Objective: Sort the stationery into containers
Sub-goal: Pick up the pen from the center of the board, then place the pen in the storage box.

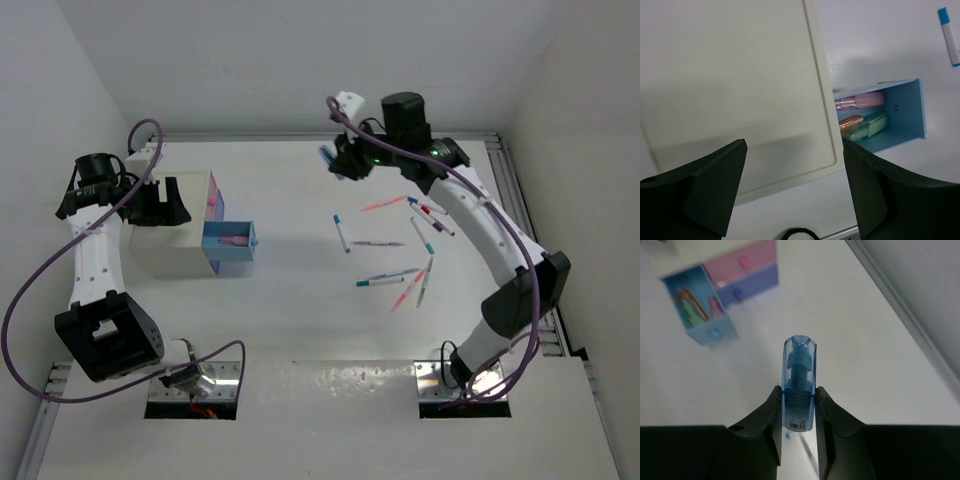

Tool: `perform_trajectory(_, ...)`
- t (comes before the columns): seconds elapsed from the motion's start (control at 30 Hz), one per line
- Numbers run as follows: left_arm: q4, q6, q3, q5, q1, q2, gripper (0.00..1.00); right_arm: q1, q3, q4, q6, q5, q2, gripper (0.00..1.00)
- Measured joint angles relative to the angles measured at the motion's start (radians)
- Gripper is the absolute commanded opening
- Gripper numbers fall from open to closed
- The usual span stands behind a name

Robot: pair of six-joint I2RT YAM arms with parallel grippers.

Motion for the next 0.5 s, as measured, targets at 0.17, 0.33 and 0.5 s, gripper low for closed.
perform_trajectory(0.17,-0.004,0.0,0.0,0.003,0.002,0.013,0.84,0.203,0.197,0.08,-0.029,-0.054,0.169,0.0)
perform_trajectory(0.33,-0.009,0.004,0.0,0.002,0.005,0.013,0.84,0.357,0.227,0.143,-0.083,-0.071,0.323,0.0)
perform_trajectory(0.5,-0.011,0.009,0.0,-0.006,0.005,0.013,0.84,0.43,0.266,0.182,-0.095,-0.069,0.459,0.0)
